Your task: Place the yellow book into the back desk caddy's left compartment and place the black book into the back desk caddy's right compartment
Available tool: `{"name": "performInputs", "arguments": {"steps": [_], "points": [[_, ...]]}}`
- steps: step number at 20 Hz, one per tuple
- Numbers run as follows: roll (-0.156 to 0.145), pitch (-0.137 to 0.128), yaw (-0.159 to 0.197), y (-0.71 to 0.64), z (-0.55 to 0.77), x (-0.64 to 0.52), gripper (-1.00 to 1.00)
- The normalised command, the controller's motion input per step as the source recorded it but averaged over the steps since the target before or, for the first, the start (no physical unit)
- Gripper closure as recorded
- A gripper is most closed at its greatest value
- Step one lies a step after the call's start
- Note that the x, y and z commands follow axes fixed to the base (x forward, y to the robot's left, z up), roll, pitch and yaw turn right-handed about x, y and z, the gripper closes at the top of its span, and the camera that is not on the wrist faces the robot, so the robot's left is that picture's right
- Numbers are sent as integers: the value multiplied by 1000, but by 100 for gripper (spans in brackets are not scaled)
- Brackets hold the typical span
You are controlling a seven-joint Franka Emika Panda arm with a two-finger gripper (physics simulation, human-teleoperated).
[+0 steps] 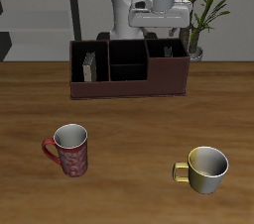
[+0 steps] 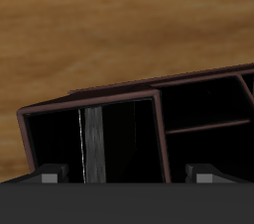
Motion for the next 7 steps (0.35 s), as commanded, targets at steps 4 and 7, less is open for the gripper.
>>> {"name": "performInputs", "arguments": {"steps": [4, 7], "points": [[6, -11, 27, 56, 65, 39, -100], [-4, -24, 21, 45, 136, 42, -100]]}}
